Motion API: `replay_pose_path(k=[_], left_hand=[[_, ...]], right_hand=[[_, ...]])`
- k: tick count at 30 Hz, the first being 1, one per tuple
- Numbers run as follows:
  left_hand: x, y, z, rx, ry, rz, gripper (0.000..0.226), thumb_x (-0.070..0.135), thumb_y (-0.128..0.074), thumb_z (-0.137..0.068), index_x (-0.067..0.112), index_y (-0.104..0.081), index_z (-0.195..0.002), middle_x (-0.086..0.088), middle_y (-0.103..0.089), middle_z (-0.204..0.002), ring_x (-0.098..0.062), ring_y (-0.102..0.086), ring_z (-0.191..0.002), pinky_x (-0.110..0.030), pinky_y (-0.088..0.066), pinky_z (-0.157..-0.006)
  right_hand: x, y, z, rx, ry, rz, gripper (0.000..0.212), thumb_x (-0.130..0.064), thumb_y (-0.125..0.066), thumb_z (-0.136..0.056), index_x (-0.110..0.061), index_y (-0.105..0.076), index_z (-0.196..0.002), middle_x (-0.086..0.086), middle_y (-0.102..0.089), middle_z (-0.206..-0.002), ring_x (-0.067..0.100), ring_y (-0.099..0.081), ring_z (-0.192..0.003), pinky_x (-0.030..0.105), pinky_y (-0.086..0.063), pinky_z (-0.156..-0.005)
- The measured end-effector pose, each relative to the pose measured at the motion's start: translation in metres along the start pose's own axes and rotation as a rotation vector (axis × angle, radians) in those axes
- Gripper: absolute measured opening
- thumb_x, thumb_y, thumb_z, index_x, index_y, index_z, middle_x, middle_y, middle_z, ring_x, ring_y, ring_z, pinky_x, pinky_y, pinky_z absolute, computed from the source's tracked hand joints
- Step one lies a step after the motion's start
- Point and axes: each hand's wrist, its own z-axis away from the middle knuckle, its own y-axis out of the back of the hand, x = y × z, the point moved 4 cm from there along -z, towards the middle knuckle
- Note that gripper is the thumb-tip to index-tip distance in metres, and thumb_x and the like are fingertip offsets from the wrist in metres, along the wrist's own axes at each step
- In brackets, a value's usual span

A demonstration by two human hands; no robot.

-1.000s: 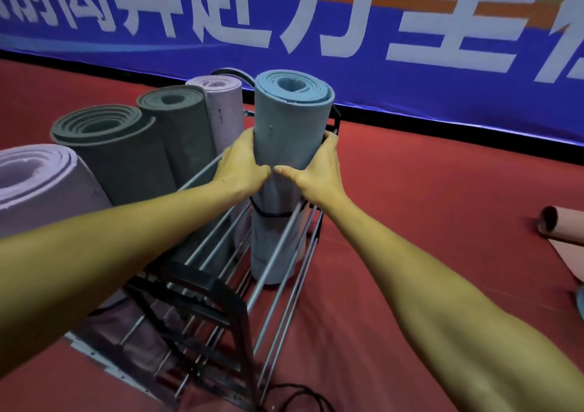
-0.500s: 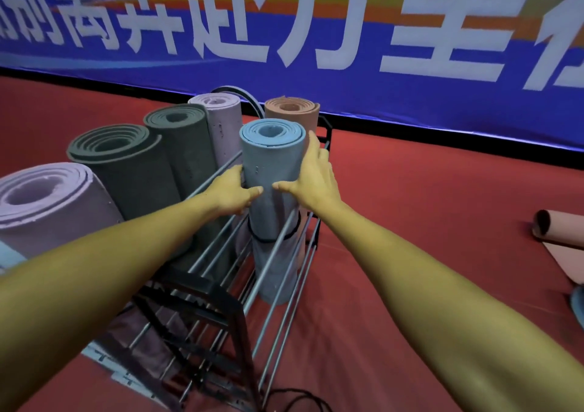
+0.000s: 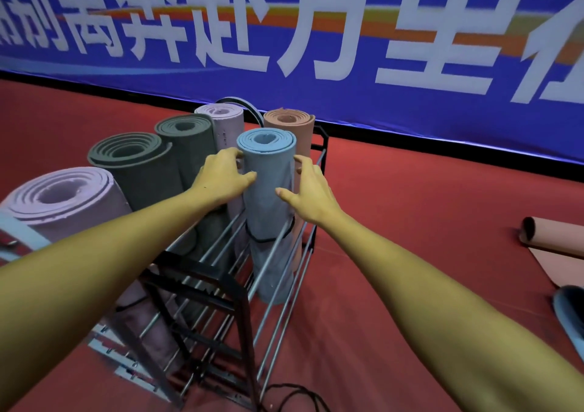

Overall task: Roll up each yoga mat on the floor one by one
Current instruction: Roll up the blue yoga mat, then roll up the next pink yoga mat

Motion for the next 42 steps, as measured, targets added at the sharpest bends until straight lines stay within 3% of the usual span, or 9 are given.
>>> replay_pose_path(k=[6,12,16,24,28,31,34,37,42], left_hand=[[0.070,-0.007,0.037,-0.090,-0.313,0.086,0.028,0.025,-0.076,-0.091,0.013,-0.074,-0.116,0.001,-0.077,-0.109,-0.012,-0.071,-0.102,-0.033,-0.054,-0.098],[0.173,-0.047,0.100,-0.234,-0.574,0.242,0.010,0.026,-0.075,-0.094,0.023,-0.076,-0.104,0.015,-0.074,-0.091,0.003,-0.070,-0.083,-0.017,-0.054,-0.080],[0.233,-0.094,0.151,-0.374,-0.675,0.264,0.010,0.029,-0.076,-0.094,0.023,-0.077,-0.102,0.016,-0.075,-0.089,0.002,-0.071,-0.081,-0.016,-0.052,-0.077],[0.345,-0.259,0.235,-0.672,-0.718,0.242,0.012,0.040,-0.071,-0.096,0.030,-0.074,-0.103,0.018,-0.075,-0.096,-0.001,-0.070,-0.084,-0.030,-0.057,-0.082],[0.392,-0.357,0.278,-0.790,-0.738,0.238,0.008,0.035,-0.072,-0.096,0.028,-0.074,-0.099,0.015,-0.074,-0.092,0.000,-0.068,-0.077,-0.029,-0.056,-0.080],[0.417,-0.429,0.312,-0.854,-0.697,0.283,0.004,0.030,-0.073,-0.095,0.027,-0.074,-0.094,0.013,-0.074,-0.084,-0.002,-0.070,-0.071,-0.028,-0.055,-0.073],[0.431,-0.501,0.352,-0.951,-0.663,0.299,0.004,0.028,-0.073,-0.096,0.025,-0.074,-0.094,0.010,-0.074,-0.079,-0.010,-0.073,-0.069,-0.025,-0.052,-0.063],[0.438,-0.565,0.393,-1.044,-0.642,0.310,0.005,0.025,-0.072,-0.096,0.022,-0.075,-0.093,0.007,-0.073,-0.078,-0.012,-0.072,-0.069,-0.023,-0.050,-0.062],[0.439,-0.657,0.459,-1.166,-0.559,0.334,0.009,0.021,-0.072,-0.096,0.015,-0.076,-0.091,0.008,-0.067,-0.065,0.000,-0.059,-0.054,-0.018,-0.046,-0.064]], right_hand=[[-0.005,0.069,0.060,0.071,0.123,0.024,0.070,-0.040,-0.074,-0.094,-0.019,-0.040,-0.152,0.008,-0.054,-0.140,0.020,-0.058,-0.126,0.045,-0.049,-0.105],[0.034,0.185,0.165,0.123,0.145,0.170,0.053,-0.041,-0.071,-0.098,-0.022,-0.051,-0.143,-0.003,-0.061,-0.130,0.007,-0.062,-0.111,0.033,-0.053,-0.098],[0.092,0.263,0.242,0.146,0.039,0.217,0.046,-0.041,-0.072,-0.098,-0.025,-0.055,-0.137,-0.008,-0.065,-0.123,0.004,-0.065,-0.108,0.031,-0.055,-0.095],[0.268,0.386,0.398,0.329,-0.348,0.099,0.031,-0.027,-0.074,-0.097,-0.021,-0.065,-0.125,-0.012,-0.071,-0.111,0.007,-0.069,-0.099,0.029,-0.056,-0.084],[0.367,0.407,0.491,0.417,-0.554,0.034,0.030,-0.028,-0.073,-0.098,-0.020,-0.064,-0.125,-0.005,-0.071,-0.111,0.007,-0.068,-0.092,0.020,-0.055,-0.078],[0.430,0.408,0.561,0.406,-0.711,0.014,0.033,-0.032,-0.071,-0.099,-0.020,-0.062,-0.129,-0.005,-0.070,-0.112,0.006,-0.068,-0.091,0.027,-0.055,-0.080],[0.487,0.396,0.630,0.371,-0.882,0.015,0.034,-0.032,-0.070,-0.099,-0.019,-0.061,-0.130,-0.002,-0.068,-0.115,0.014,-0.068,-0.094,0.026,-0.052,-0.078],[0.542,0.372,0.685,0.307,-1.026,0.021,0.039,-0.031,-0.072,-0.098,-0.016,-0.060,-0.132,0.004,-0.067,-0.123,0.018,-0.067,-0.099,0.034,-0.053,-0.086],[0.612,0.339,0.729,0.172,-1.188,0.123,0.049,-0.029,-0.074,-0.096,-0.010,-0.057,-0.138,0.009,-0.062,-0.140,0.027,-0.060,-0.124,0.038,-0.047,-0.104]])
